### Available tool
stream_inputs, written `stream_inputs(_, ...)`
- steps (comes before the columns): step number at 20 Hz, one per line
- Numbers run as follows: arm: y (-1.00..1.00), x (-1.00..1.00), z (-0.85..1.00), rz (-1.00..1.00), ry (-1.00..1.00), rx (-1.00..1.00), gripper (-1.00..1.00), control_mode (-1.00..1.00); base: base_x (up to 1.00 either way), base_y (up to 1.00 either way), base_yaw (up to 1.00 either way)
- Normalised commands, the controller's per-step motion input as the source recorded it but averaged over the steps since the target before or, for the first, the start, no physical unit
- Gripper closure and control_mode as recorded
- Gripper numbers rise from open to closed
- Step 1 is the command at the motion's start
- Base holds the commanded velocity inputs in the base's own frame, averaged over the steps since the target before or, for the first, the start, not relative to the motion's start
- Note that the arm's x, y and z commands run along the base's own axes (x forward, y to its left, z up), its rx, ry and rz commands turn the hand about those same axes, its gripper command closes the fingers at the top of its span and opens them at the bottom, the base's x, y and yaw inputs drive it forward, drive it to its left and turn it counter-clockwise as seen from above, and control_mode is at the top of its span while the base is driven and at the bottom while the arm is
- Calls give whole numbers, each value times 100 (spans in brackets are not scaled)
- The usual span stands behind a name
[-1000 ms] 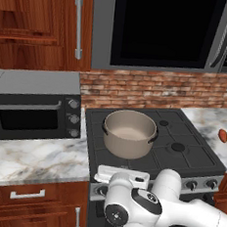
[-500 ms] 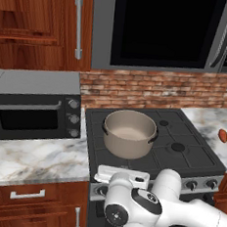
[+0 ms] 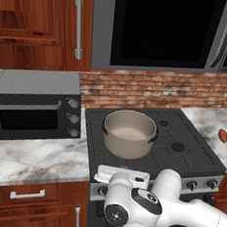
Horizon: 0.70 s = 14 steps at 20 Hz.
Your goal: Turn on the burner for the pot on the stove. Wait thirty seconds for the pot to heat up. Then add the sweet potato to the pot.
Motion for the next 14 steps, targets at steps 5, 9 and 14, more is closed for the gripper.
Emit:
stream_inputs(5,0,0,0,0,0,0,100,-100,0,0,0)
stream_inputs(9,0,0,0,0,0,0,100,-100,0,0,0)
stream_inputs(14,0,0,0,0,0,0,100,-100,0,0,0)
